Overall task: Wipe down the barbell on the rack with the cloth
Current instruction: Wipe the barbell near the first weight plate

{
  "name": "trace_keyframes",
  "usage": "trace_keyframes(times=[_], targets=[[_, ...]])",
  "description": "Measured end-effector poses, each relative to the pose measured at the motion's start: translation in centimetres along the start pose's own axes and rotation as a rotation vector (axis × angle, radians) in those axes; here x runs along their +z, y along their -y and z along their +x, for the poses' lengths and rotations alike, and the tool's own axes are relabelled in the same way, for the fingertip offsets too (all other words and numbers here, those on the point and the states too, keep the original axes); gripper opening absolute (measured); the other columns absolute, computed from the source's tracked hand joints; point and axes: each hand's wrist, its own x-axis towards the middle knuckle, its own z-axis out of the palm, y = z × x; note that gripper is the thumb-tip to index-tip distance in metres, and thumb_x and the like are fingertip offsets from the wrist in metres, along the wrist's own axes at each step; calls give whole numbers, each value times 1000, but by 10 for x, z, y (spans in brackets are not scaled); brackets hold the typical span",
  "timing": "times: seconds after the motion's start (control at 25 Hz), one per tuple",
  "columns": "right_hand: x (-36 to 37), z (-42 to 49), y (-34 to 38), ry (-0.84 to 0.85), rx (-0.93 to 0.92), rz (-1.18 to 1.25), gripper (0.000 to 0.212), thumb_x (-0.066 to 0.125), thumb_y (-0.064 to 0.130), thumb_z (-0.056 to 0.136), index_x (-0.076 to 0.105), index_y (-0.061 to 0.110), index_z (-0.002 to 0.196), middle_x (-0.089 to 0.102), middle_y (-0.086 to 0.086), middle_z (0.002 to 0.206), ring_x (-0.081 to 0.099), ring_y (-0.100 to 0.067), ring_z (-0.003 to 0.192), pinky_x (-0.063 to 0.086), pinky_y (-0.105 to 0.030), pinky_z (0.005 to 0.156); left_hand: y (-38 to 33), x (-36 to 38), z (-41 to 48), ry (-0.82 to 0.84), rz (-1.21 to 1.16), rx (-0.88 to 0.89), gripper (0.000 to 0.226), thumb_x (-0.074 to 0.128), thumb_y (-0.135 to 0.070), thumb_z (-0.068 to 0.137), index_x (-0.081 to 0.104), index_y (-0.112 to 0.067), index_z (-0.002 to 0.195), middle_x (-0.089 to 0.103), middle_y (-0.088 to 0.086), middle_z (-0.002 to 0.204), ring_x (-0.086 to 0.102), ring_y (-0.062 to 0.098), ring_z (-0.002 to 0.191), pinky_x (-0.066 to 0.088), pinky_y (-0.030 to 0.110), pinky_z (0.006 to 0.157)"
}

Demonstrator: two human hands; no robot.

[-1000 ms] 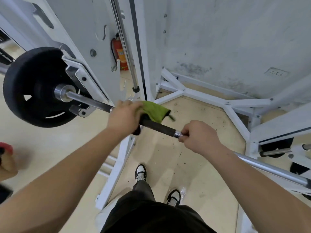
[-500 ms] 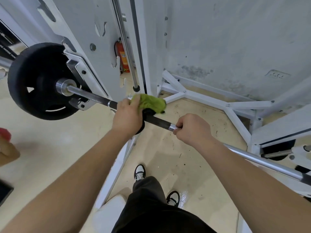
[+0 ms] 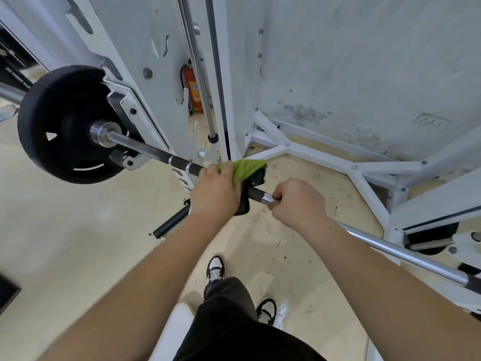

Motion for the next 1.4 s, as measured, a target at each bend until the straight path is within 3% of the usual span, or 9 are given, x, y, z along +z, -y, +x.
trace_keyframes(times=[0.2, 0.4, 0.64, 0.84, 0.96, 1.04, 1.2, 1.32, 1.4], targets=[[0, 1, -1, 14, 0, 1, 3, 66, 18, 73, 69, 19, 75, 63, 1, 72, 59, -25, 71, 34, -24, 51, -29, 10, -38, 56, -129, 295, 41, 58, -30, 91, 58, -6, 125, 63, 20, 97, 61, 40, 86, 43, 40, 66], [3, -1, 0, -21, -10, -8, 9, 66, 22, 81, 74, 25, 83, 64, 3, 75, 60, -20, 72, 39, -25, 53, 11, 0, 16, -73, -140, -164, 32, 50, -37, 101, 55, -9, 116, 64, 19, 103, 62, 41, 95, 48, 44, 71], [1, 1, -2, -27, -12, -6, 6, 67, 24, 81, 73, 22, 81, 63, 3, 76, 59, -23, 77, 34, -24, 51, 2, -1, -27, 82, -110, 243, 46, 58, -34, 96, 50, -20, 140, 62, 12, 109, 61, 36, 101, 49, 42, 74], [6, -4, -3, -39, -51, -61, 18, 63, 30, 89, 73, 25, 103, 59, 5, 94, 53, -17, 84, 42, -29, 60, 44, -5, 10, -118, -283, -211, 41, 56, -26, 96, 52, -18, 135, 62, 19, 116, 60, 42, 104, 52, 46, 80], [1, 10, 9, 10, -70, 6, 41, 70, 34, 84, 66, 28, 124, 61, 6, 109, 58, -18, 99, 51, -33, 73, 25, 7, -24, -51, -412, -80, 39, 57, -20, 95, 50, -20, 134, 62, 18, 114, 60, 39, 97, 50, 41, 78], [-5, 21, 26, 66, -84, 57, 34, 73, 38, 80, 70, 29, 113, 66, 6, 108, 63, -20, 101, 55, -36, 79, 35, 4, -35, -14, -488, 46, 40, 59, -20, 94, 54, -23, 134, 68, 9, 112, 64, 33, 97, 51, 37, 80], [-5, 33, 60, 130, -99, -56, 15, 74, 42, 81, 71, 28, 87, 64, 6, 82, 62, -18, 76, 44, -27, 55, 67, -40, -16, -200, -727, -216, 32, 61, -18, 95, 62, -31, 124, 69, -12, 101, 65, 18, 94, 50, 30, 81], [-5, 41, 71, 137, -63, -135, 11, 72, 37, 85, 75, 27, 88, 63, 4, 78, 60, -17, 70, 39, -25, 51, 74, -54, -2, -356, -602, -80, 41, 67, -18, 92, 60, -26, 131, 64, -1, 110, 59, 16, 97, 49, 29, 80], [-7, 46, 71, 166, 1, -70, 9, 76, 37, 81, 76, 28, 83, 66, 5, 76, 62, -15, 69, 44, -25, 53, 77, -46, 6, -259, -489, 34, 56, 71, -24, 88, 54, -26, 141, 54, 3, 112, 56, 20, 95, 49, 29, 75]])
